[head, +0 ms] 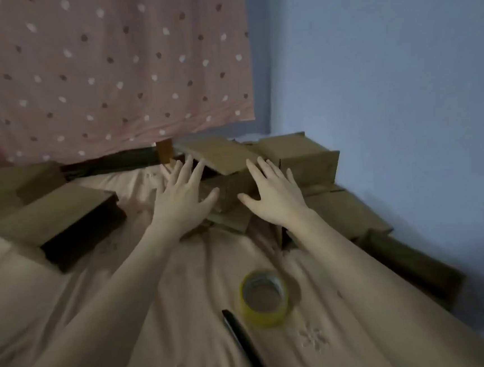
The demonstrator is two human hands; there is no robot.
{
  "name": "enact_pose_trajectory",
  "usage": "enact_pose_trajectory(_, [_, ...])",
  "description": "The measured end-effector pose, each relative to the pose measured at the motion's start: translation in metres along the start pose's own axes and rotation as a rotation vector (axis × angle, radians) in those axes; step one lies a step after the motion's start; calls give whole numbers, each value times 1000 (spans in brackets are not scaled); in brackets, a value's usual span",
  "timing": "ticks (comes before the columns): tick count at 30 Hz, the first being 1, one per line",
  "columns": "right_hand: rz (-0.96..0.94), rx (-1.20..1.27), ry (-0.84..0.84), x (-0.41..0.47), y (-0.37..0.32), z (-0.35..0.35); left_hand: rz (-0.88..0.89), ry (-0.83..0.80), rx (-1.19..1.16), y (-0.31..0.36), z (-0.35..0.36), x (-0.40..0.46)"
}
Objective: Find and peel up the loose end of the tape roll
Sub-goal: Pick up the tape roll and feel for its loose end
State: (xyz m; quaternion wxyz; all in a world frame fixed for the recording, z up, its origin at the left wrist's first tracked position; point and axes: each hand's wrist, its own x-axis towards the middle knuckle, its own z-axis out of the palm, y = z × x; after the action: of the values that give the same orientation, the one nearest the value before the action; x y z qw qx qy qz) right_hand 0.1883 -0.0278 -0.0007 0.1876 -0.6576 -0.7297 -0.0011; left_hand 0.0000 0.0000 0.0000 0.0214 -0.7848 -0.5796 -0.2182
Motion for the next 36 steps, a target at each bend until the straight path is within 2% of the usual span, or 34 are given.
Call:
enact_pose_trajectory(6, [-27, -36, -31, -36, 2, 60, 9, 37, 58, -18, 57, -47])
enact_pose_trajectory(12, [-33, -68, -9, -99, 4, 87, -8, 48, 65, -24, 80, -115])
enact_pose_trajectory(19, [-22, -92, -10, -163, -9, 67, 18, 62, 41, -1, 55, -180])
enact_pose_trajectory(27, [22, -84, 11, -205, -14, 48, 65, 115, 38, 18, 29, -217])
enact_pose_trajectory(36, [-18, -65, 32, -236, -27, 45, 53, 113, 24, 21, 26, -248])
